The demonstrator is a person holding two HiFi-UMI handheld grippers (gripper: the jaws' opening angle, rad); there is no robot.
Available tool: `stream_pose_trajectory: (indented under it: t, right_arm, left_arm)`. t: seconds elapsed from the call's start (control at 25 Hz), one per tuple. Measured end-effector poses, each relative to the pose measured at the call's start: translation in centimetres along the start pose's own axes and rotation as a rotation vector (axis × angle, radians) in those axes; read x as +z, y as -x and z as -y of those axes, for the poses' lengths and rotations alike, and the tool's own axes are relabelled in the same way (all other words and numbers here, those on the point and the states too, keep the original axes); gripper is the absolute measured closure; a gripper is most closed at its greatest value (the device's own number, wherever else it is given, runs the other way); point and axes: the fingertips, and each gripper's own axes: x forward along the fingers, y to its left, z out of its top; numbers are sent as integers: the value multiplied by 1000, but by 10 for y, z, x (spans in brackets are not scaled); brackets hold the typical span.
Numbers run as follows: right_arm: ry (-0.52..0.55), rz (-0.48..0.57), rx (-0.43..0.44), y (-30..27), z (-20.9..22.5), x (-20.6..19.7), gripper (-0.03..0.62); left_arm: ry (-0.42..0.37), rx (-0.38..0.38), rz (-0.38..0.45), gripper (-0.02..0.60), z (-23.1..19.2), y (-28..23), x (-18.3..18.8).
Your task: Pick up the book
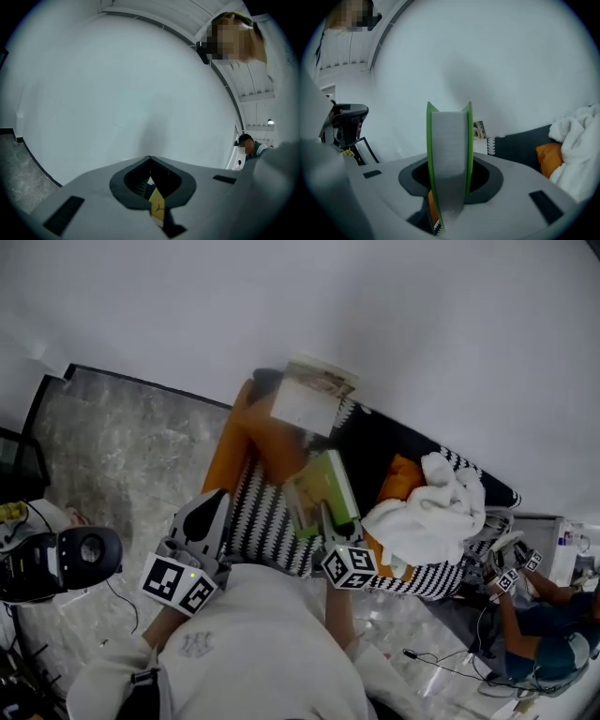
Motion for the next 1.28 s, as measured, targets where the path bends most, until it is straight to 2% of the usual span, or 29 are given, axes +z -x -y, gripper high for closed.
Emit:
stream_pose_trajectory:
  t: [0.28,0.56,0.8,1.16,1.28]
  right_arm:
    - [78,95,-12,36,-25,51,450]
    - [101,162,2,61,-51,79,448]
    - [250,148,27,76,-80,86,448]
    - [358,125,44,93,-100,77,448]
    - [356,118,42,94,-102,70,448]
  left_arm:
    - [-28,-16,33,572,5,0,13]
    - [-79,-54,56,572,12,-8,27]
    - [-144,-89,98,572,18,-2,45]
    - [-185,-44,85,572,4,24,47]
    - [-207,-26,74,572,-4,31,47]
